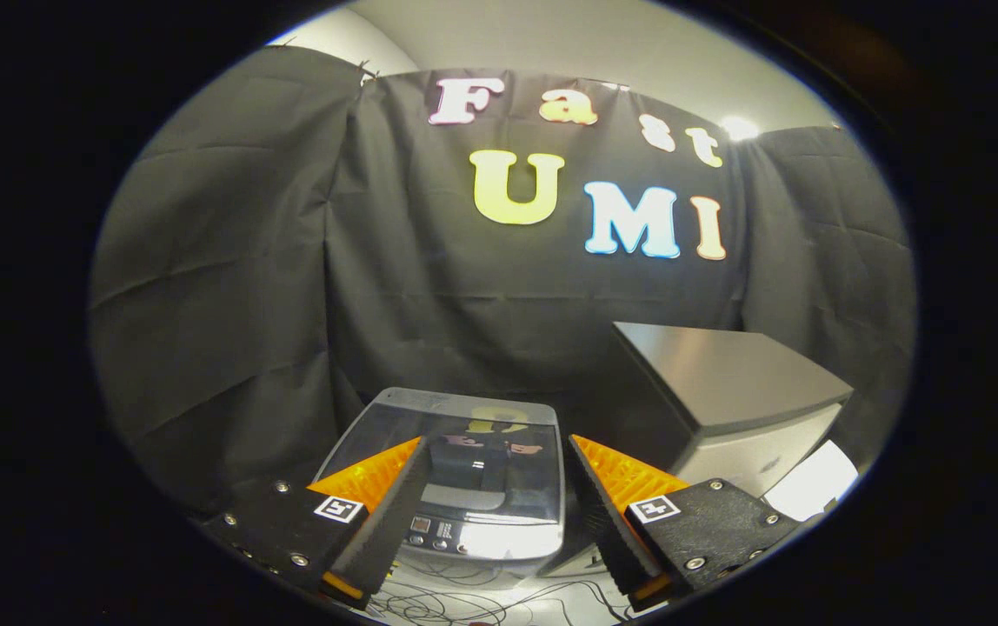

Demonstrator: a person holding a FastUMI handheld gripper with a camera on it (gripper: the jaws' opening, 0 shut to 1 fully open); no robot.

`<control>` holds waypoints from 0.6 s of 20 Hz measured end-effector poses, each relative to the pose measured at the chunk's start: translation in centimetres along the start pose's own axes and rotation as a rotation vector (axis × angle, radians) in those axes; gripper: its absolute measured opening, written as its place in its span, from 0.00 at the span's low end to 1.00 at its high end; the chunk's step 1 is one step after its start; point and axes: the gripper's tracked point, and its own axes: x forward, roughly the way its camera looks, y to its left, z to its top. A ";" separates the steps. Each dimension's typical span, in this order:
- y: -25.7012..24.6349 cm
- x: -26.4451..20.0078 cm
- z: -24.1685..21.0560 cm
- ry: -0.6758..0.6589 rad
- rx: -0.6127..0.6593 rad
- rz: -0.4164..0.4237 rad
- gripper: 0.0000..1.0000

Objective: Put the clothes into the washing machine and then close the washing machine lid.

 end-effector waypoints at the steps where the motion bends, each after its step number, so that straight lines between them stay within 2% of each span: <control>1: -1.2 -2.4 0.1 -0.028 -0.004 0.002 0.95; 6: -5.2 -12.8 -1.9 -0.049 -0.025 0.064 0.95; 12: -10.0 -22.9 0.2 -0.149 0.027 0.005 0.95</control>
